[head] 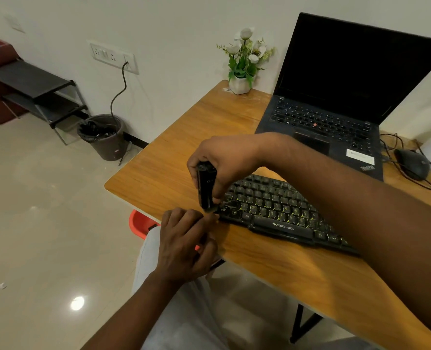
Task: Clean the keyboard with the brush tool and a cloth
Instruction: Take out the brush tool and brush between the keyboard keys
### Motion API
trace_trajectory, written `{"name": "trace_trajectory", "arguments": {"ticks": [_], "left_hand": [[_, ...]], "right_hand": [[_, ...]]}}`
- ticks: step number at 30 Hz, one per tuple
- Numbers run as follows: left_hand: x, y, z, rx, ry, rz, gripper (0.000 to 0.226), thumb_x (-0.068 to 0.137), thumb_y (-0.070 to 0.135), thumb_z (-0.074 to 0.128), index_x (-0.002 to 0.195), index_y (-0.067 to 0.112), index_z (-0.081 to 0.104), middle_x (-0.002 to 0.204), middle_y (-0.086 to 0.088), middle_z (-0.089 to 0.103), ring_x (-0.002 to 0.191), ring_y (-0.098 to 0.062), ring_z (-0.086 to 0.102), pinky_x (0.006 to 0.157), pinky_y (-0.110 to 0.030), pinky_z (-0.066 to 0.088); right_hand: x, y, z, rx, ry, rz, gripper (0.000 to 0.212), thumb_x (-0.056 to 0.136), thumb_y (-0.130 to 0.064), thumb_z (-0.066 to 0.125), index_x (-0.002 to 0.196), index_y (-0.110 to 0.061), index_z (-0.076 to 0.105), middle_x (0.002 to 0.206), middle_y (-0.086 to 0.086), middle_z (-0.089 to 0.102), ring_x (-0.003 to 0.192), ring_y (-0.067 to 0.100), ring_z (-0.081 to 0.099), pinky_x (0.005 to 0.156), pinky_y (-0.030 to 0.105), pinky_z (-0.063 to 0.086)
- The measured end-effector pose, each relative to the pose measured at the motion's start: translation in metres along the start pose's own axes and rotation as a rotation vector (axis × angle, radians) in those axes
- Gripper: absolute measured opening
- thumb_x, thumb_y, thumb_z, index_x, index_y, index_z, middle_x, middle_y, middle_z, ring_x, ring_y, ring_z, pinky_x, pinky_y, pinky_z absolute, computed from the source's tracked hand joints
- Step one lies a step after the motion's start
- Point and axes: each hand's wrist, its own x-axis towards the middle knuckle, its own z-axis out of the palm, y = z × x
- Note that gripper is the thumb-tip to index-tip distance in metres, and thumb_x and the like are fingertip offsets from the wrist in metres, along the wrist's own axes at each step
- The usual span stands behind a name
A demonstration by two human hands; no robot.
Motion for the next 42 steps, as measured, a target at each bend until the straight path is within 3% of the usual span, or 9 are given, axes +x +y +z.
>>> {"name": "trace_trajectory", "arguments": {"ticks": [5, 9, 18, 23, 26, 31, 36, 42], "left_hand": [[-0.001, 0.0, 0.0, 0.005, 0.001, -0.01, 0.032, 0.089, 0.025, 0.058, 0.118, 0.017, 0.067, 0.09, -0.008, 0.065, 0.079, -0.028, 0.057, 0.072, -0.049, 0.04], [-0.001, -0.001, 0.001, 0.011, 0.009, -0.021, 0.033, 0.089, 0.027, 0.057, 0.117, 0.016, 0.068, 0.09, -0.008, 0.065, 0.082, -0.025, 0.054, 0.073, -0.046, 0.039], [0.0, 0.0, 0.002, 0.027, 0.023, -0.008, 0.032, 0.088, 0.026, 0.057, 0.117, 0.016, 0.066, 0.09, -0.01, 0.066, 0.079, -0.03, 0.057, 0.073, -0.048, 0.04], [0.001, 0.001, 0.002, 0.018, 0.028, -0.015, 0.033, 0.087, 0.027, 0.057, 0.117, 0.015, 0.067, 0.09, -0.009, 0.066, 0.08, -0.027, 0.057, 0.073, -0.047, 0.04], [0.0, 0.0, 0.003, 0.013, 0.037, -0.019, 0.034, 0.088, 0.027, 0.057, 0.118, 0.015, 0.067, 0.09, -0.009, 0.067, 0.081, -0.026, 0.057, 0.073, -0.046, 0.04], [0.001, 0.0, 0.004, 0.02, 0.045, -0.01, 0.033, 0.088, 0.027, 0.056, 0.117, 0.015, 0.067, 0.089, -0.009, 0.066, 0.082, -0.025, 0.055, 0.073, -0.046, 0.04], [-0.001, -0.001, 0.005, 0.025, 0.046, -0.012, 0.032, 0.087, 0.026, 0.056, 0.116, 0.016, 0.066, 0.089, -0.011, 0.066, 0.079, -0.029, 0.057, 0.072, -0.049, 0.04], [0.0, 0.0, 0.004, 0.024, 0.033, -0.023, 0.033, 0.089, 0.026, 0.056, 0.114, 0.012, 0.072, 0.089, -0.009, 0.065, 0.08, -0.027, 0.057, 0.072, -0.049, 0.04]], "right_hand": [[0.001, 0.006, -0.004, -0.216, 0.154, 0.03, 0.035, 0.071, -0.021, 0.095, 0.097, -0.02, 0.072, 0.092, -0.006, 0.074, 0.086, 0.012, 0.07, 0.074, 0.044, 0.06], [-0.004, 0.012, -0.004, -0.21, 0.239, 0.063, 0.037, 0.072, -0.025, 0.095, 0.098, -0.018, 0.071, 0.093, -0.005, 0.073, 0.087, 0.013, 0.069, 0.073, 0.043, 0.058], [-0.002, 0.015, 0.01, 0.096, 0.199, 0.025, 0.04, 0.071, -0.02, 0.099, 0.1, -0.012, 0.071, 0.092, 0.0, 0.078, 0.079, 0.012, 0.075, 0.062, 0.031, 0.061], [-0.003, 0.022, 0.005, -0.112, 0.259, 0.076, 0.041, 0.072, -0.027, 0.097, 0.098, -0.015, 0.068, 0.096, -0.002, 0.073, 0.087, 0.015, 0.068, 0.072, 0.044, 0.057], [-0.004, 0.019, 0.0, -0.153, 0.284, 0.079, 0.04, 0.072, -0.028, 0.096, 0.097, -0.015, 0.067, 0.096, -0.002, 0.072, 0.087, 0.015, 0.067, 0.073, 0.043, 0.057], [-0.009, 0.017, 0.005, -0.045, 0.238, 0.068, 0.04, 0.073, -0.026, 0.097, 0.1, -0.014, 0.069, 0.096, 0.0, 0.075, 0.086, 0.016, 0.071, 0.074, 0.046, 0.06], [-0.009, 0.012, 0.016, 0.085, 0.157, 0.048, 0.041, 0.071, -0.02, 0.099, 0.098, -0.012, 0.07, 0.091, 0.0, 0.077, 0.079, 0.013, 0.074, 0.067, 0.04, 0.063], [-0.018, 0.012, -0.013, -0.149, 0.246, 0.101, 0.038, 0.071, -0.028, 0.096, 0.095, -0.017, 0.069, 0.089, -0.002, 0.073, 0.082, 0.016, 0.068, 0.072, 0.048, 0.058]]}}
